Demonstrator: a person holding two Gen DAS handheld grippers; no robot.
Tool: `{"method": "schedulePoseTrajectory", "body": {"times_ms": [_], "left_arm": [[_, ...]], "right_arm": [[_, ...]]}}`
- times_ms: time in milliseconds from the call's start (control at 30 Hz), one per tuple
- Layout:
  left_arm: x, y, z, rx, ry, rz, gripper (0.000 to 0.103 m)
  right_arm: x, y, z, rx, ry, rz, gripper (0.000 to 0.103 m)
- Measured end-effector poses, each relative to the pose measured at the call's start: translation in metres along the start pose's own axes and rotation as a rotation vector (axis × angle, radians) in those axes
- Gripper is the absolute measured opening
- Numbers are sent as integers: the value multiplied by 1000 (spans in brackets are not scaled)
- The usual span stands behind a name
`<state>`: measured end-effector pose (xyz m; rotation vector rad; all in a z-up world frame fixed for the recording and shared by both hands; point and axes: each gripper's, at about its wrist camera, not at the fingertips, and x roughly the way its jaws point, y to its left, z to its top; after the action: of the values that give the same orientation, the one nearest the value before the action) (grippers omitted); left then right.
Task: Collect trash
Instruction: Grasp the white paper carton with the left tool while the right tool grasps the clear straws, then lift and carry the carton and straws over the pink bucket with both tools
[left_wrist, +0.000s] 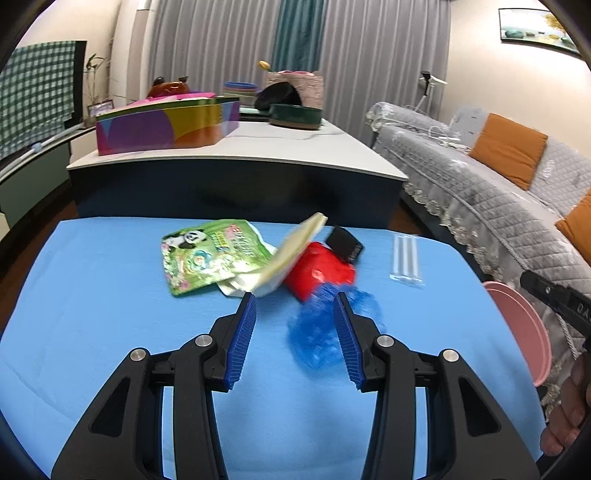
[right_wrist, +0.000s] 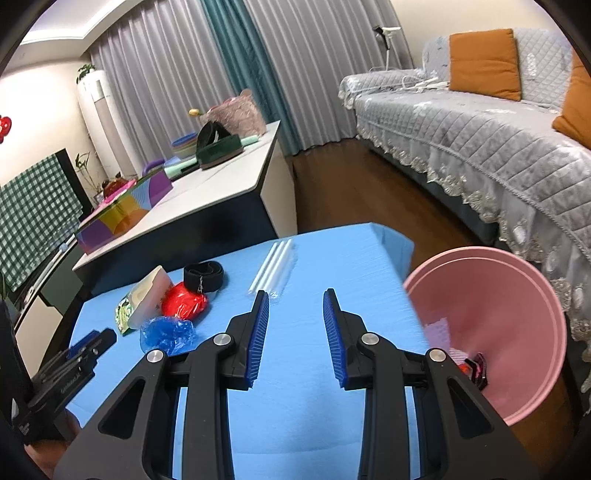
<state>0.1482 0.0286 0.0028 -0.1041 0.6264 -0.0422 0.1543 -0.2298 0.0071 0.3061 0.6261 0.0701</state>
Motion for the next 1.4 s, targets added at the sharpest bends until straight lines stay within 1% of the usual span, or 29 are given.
{"method": "schedulePoseTrajectory", "body": {"times_ms": [100, 233, 300, 333, 367, 400, 433, 533, 633, 800, 867, 933, 967, 1000, 1067, 1133, 1200, 1333, 1400], "left_arm": [[13, 5, 6, -2, 3, 15, 43], [31, 9, 8, -8, 23, 22, 43], [40, 9, 8, -2, 36, 25, 43], [45, 9, 8, 2, 44, 27, 43], [48, 10, 8, 2, 49, 27, 43], [51, 10, 9, 3, 54, 27, 43], [54, 10, 10, 4, 57, 27, 43], [63, 11, 13, 11, 68, 31, 43], [71, 13, 15, 1, 89, 23, 43], [80, 7, 14, 30, 107, 10, 43], [81, 5, 14, 40, 108, 23, 43], [82, 4, 15, 40, 112, 19, 29], [82, 2, 15, 49, 114, 17, 26], [81, 1, 15, 56, 112, 19, 22], [77, 0, 15, 65, 103, 19, 18], [75, 0, 16, 68, 100, 19, 13], [70, 0, 18, 65, 93, 22, 10], [55, -3, 23, 61, 73, 10, 8], [44, -3, 26, 42, 65, -11, 8]], "right_arm": [[15, 4, -1, 1, 19, 7, 31], [42, 8, -1, 32, 57, 26, 33], [55, 15, 0, 23, 70, 30, 33], [61, 19, 2, 19, 74, 33, 37], [67, 21, 5, 17, 77, 36, 38], [74, 24, 8, 13, 80, 37, 42], [79, 25, 9, 9, 85, 32, 45], [103, 26, 14, 20, 117, 13, 46], [124, 29, 19, 20, 147, -28, 46], [143, 33, 25, -16, 191, -72, 46], [150, 28, 23, 0, 216, -78, 41], [152, 25, 19, 11, 229, -72, 25], [151, 25, 18, 13, 228, -61, 17], [151, 25, 18, 9, 236, -55, 7], [147, 26, 15, -5, 233, -45, 6], [141, 27, 15, -10, 223, -37, 5], [132, 28, 14, -19, 213, -31, 5], [102, 30, 16, -38, 177, -22, 5], [87, 30, 19, -43, 163, -20, 5]]}}
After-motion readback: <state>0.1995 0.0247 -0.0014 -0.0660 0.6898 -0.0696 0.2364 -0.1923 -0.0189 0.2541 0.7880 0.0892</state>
